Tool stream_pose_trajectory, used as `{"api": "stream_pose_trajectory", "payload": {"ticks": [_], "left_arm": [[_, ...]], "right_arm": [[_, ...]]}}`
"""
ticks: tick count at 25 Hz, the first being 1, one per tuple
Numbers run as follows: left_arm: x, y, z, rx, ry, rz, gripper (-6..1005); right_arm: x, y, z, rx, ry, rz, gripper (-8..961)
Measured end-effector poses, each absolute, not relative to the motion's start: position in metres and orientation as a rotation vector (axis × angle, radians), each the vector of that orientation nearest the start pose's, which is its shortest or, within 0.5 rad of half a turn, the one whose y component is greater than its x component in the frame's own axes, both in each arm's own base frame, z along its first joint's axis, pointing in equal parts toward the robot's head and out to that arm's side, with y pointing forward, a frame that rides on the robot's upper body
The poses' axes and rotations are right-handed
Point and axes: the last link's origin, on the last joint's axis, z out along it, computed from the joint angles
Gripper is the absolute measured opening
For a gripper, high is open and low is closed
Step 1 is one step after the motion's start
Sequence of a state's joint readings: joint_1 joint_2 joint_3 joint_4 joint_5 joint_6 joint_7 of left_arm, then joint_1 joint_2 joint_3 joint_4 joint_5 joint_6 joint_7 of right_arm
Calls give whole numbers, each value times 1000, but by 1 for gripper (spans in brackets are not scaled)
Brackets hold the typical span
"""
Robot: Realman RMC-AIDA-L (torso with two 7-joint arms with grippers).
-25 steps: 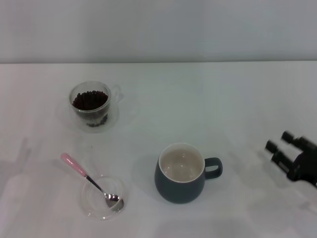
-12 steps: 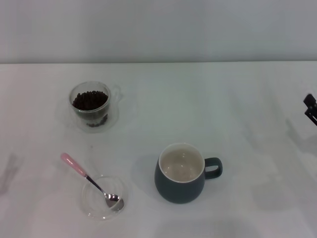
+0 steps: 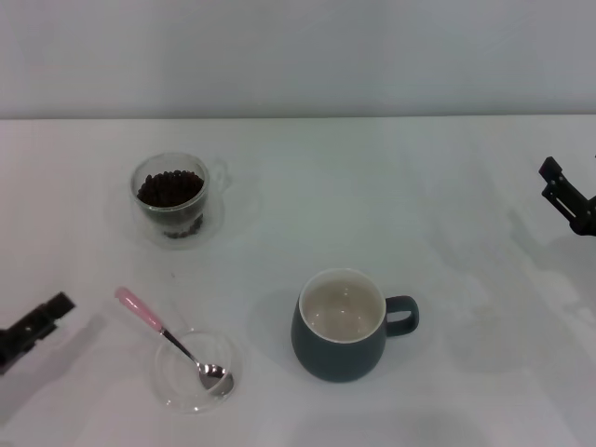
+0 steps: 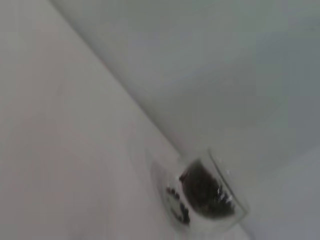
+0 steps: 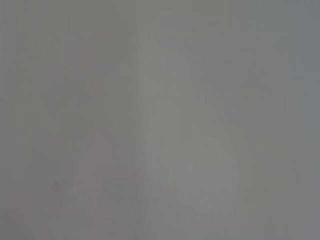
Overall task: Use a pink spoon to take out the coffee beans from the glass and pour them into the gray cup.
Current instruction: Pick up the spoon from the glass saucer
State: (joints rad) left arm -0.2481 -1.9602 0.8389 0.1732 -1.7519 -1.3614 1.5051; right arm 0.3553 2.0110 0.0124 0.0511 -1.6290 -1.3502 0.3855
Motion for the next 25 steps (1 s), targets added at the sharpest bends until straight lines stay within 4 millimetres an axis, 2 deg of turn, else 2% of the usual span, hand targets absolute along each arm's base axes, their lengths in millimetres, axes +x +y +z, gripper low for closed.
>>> {"api": "stream_pose_trajectory", "payload": {"ticks": [10,15,25], "left_arm": [[-366,268,-14,-1952,-1789,-954,833],[-360,278,-15,-1975,-1781,-941,827],[-351,291,-20,-2026,-1772,-901,685]], "right_arm": [[366,284,11,-1663,606,764,868],[366,286,10,-1665,613,759,868],[366,287,10,-1665,610,758,868]]}}
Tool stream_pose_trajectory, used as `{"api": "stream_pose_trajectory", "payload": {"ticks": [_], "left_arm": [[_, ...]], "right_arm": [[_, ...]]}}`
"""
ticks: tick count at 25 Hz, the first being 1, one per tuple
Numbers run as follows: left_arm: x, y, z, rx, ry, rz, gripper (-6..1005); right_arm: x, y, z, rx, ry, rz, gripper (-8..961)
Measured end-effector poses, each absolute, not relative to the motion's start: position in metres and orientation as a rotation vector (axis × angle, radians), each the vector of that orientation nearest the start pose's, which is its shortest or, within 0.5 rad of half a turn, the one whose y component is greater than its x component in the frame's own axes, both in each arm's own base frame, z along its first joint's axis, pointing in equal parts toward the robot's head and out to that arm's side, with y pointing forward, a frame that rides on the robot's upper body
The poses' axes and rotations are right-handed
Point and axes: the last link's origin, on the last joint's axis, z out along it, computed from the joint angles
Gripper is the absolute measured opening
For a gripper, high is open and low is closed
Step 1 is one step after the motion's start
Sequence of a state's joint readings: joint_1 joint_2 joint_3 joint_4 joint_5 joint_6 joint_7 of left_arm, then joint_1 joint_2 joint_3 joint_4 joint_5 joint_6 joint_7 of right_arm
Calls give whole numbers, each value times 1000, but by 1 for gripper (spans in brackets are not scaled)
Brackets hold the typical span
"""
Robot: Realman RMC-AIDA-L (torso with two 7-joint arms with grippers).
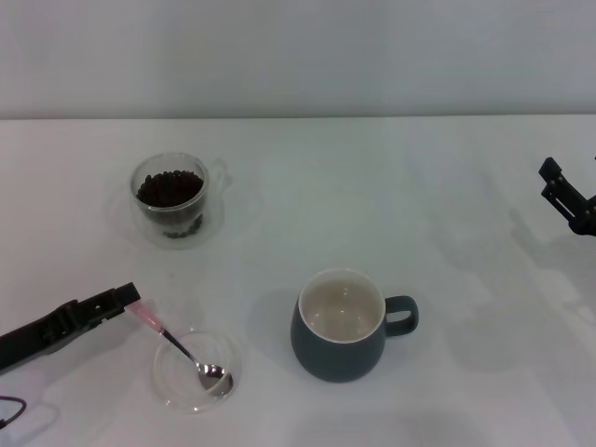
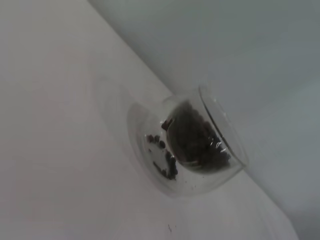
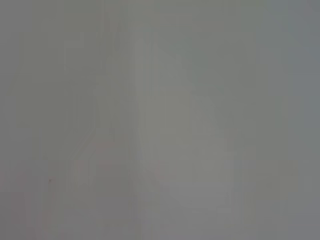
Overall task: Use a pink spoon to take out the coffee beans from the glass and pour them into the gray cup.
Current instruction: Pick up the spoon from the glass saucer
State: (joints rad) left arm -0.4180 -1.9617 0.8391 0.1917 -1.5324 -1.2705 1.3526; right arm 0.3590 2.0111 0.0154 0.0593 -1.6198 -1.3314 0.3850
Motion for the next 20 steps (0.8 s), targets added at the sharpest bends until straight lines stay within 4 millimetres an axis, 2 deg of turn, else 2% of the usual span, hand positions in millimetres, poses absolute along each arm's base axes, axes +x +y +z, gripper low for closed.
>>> {"api": "stream_pose_trajectory", "payload": {"ticks": [1,4,15,20], "left_arm": [[-350,293,-21,-2027,-1778,-888,671],[-349,296,-25,-2027,-1793,-857,506],[-347,298,-31,-2020,-1799,-855,473],[-345,297,-34,-2027,-1797,-854,370]], "right_arm": [[366,287,11,-1665,609,757,868],[366,287,11,-1665,606,755,868],[366,288,12,-1665,601,753,868],[367,288,13,-1664,603,749,868]]}}
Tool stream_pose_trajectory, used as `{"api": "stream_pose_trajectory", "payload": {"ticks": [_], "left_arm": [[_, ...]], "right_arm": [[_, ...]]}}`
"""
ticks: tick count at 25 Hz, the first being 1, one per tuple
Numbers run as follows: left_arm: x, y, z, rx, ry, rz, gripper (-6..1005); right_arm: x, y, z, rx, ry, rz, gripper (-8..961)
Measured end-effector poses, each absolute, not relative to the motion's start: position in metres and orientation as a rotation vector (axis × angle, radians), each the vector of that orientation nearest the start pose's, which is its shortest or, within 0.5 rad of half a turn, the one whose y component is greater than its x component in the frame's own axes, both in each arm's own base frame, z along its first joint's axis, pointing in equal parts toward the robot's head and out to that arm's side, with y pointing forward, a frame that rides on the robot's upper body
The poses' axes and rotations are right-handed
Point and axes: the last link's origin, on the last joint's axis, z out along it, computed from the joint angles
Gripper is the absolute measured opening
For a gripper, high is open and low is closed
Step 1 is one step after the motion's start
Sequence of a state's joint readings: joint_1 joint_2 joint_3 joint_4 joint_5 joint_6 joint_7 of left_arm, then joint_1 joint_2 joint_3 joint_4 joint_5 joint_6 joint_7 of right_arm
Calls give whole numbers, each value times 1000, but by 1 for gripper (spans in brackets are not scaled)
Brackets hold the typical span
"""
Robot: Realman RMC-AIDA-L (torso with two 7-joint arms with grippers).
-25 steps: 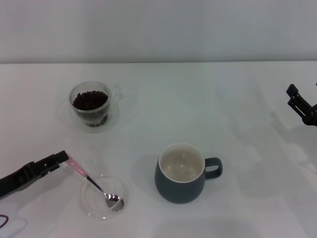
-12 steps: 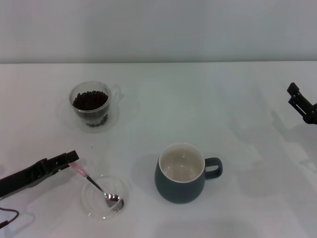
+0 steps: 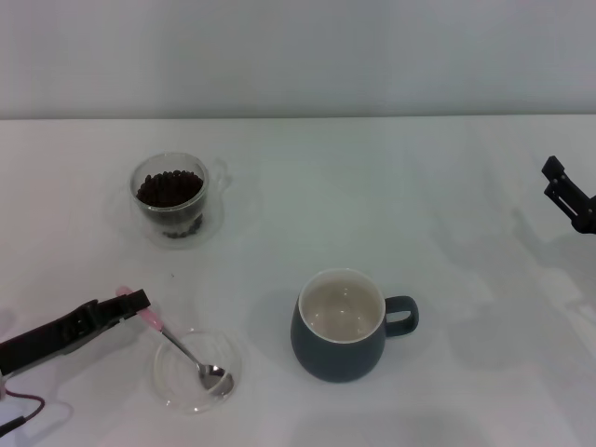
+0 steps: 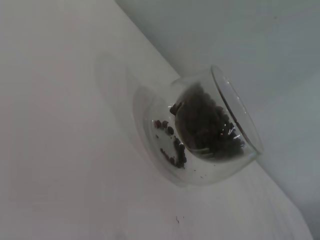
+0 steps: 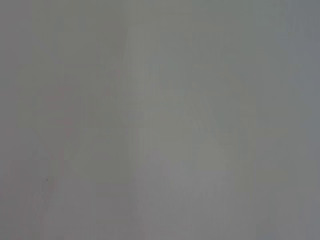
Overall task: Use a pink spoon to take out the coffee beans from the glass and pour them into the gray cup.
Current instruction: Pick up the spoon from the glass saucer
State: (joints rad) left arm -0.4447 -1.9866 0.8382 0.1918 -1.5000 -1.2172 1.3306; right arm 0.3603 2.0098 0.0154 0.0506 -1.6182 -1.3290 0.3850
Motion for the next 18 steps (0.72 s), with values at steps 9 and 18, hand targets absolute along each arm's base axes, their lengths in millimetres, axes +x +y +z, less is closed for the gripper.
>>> {"api": "stream_pose_trajectory", "payload": {"ticks": [9,18], "left_arm": [[-341,292,-30,-2055,-1737,-913,186],[-337,289,-22,-2072,-1708,-981,128]], "right_arm": [[369,287,11,-1664,617,738,868],[369,287,10,-1665,622,737,868]]}}
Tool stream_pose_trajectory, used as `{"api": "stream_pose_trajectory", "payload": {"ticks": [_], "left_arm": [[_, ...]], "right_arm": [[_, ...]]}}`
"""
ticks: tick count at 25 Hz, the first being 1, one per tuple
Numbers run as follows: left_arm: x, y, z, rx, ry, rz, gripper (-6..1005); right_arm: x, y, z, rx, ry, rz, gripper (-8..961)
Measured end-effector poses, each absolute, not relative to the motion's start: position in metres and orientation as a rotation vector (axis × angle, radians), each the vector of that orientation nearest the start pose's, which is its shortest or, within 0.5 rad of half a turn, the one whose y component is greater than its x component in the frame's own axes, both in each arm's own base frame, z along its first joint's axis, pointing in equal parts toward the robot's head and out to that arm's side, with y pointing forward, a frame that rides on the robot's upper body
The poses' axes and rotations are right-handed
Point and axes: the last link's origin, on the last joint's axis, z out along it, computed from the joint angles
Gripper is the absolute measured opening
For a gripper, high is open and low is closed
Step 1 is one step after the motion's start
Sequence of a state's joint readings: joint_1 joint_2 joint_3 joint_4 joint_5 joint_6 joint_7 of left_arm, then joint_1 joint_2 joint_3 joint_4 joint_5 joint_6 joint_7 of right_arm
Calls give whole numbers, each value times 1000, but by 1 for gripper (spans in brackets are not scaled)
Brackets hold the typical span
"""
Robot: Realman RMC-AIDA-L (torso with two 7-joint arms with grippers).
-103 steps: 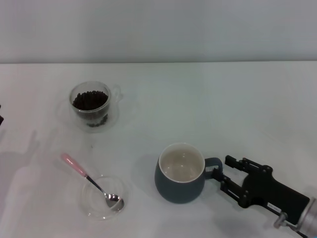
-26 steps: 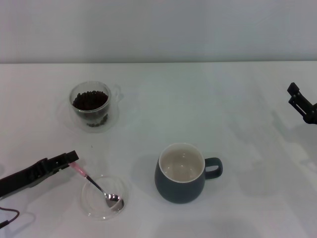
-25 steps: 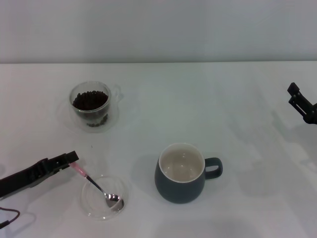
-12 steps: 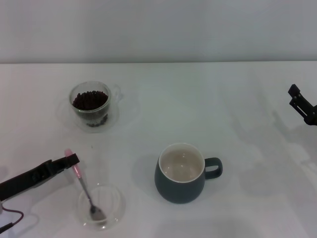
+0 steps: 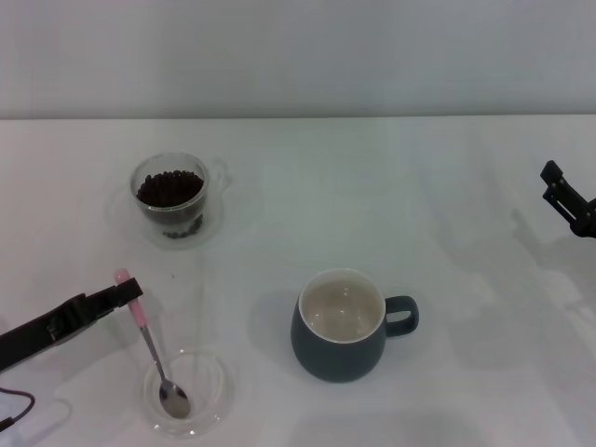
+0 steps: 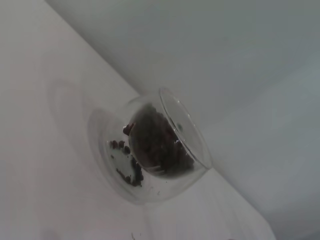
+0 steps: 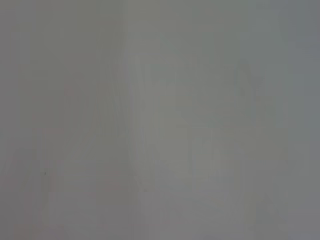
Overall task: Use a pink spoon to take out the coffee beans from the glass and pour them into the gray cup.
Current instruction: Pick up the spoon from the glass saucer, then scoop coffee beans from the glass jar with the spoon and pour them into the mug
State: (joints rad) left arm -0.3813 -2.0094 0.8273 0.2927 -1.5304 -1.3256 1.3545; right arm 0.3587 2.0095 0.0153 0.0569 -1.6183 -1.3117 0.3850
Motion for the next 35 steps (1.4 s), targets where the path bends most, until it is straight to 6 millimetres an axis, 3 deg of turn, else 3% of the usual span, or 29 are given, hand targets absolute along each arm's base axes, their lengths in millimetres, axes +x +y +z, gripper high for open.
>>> {"api": "stream_pose_trajectory", "payload": {"ticks": [11,20,27,35], "left_arm": [[-338,289,-14,-2066,-1692,-1015,129],[-344,300,33,-1980,-1552,-1118,128],[-324,321,65,-1997,-1239,-1229,127],[-300,346,78,-1927,-1016,-1342,128]], "right_arm": [[368,288,9,-1666,624,741,868],[367,290,10,-1666,623,745,868],[363,296,10,-1666,615,760,868],[360,297,8,-1657,630,776,868]]}}
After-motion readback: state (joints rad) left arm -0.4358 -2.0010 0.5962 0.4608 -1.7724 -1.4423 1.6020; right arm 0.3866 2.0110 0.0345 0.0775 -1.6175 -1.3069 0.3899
